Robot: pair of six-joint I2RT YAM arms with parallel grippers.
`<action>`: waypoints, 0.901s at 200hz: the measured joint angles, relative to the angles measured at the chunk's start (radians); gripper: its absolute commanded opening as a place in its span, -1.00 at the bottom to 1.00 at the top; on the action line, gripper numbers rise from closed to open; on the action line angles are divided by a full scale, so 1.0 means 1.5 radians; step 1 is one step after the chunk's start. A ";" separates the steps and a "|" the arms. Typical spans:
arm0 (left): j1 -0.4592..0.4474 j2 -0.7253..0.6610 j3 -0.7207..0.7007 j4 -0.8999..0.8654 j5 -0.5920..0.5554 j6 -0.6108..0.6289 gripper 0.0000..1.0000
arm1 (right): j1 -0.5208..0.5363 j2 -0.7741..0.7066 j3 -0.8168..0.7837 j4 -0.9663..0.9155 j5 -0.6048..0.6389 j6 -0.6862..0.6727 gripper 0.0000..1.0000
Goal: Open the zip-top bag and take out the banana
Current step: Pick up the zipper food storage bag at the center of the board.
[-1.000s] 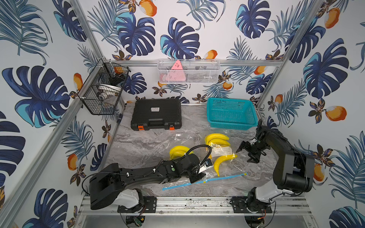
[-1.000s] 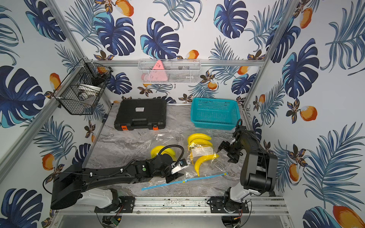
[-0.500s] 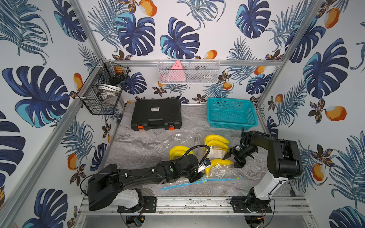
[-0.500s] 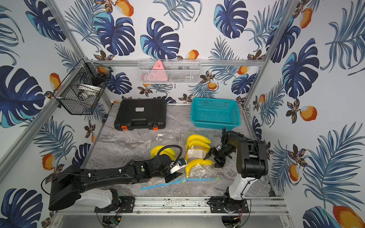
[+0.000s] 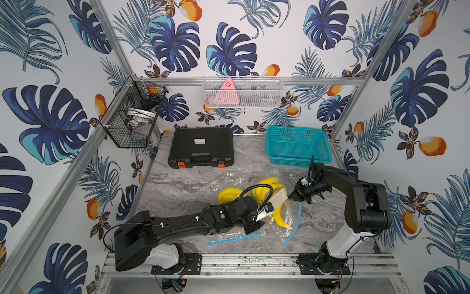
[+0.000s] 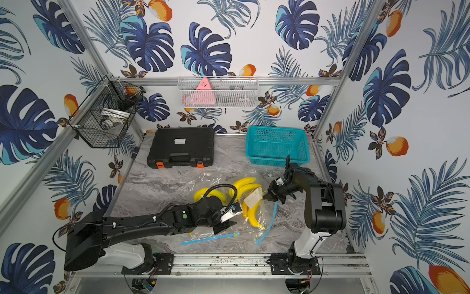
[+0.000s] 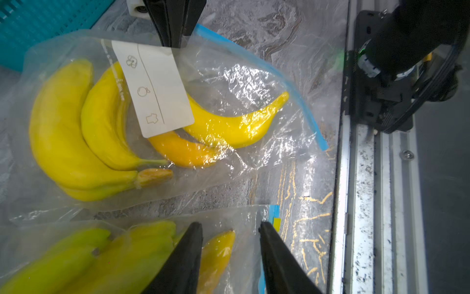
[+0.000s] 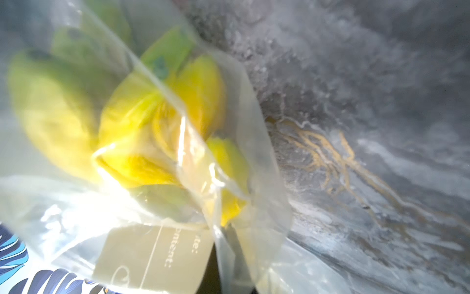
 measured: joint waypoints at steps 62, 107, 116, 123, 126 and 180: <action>-0.106 -0.012 0.051 -0.053 0.024 0.034 0.15 | -0.009 -0.040 0.034 0.004 -0.040 0.095 -0.92; -0.169 0.033 0.086 -0.079 0.005 0.047 0.17 | -0.018 -0.080 0.014 0.024 -0.060 0.164 -0.92; -0.185 0.047 0.100 -0.075 -0.012 0.047 0.17 | -0.019 -0.090 0.002 0.033 -0.063 0.183 -0.93; -0.201 0.060 0.109 -0.071 -0.026 0.046 0.19 | -0.020 -0.099 -0.008 0.041 -0.065 0.199 -0.93; -0.207 0.067 0.113 -0.069 -0.035 0.046 0.20 | -0.020 -0.103 -0.013 0.045 -0.066 0.205 -0.93; -0.261 0.188 0.147 -0.058 -0.251 0.023 0.34 | -0.024 -0.175 -0.090 0.111 -0.090 0.305 -0.93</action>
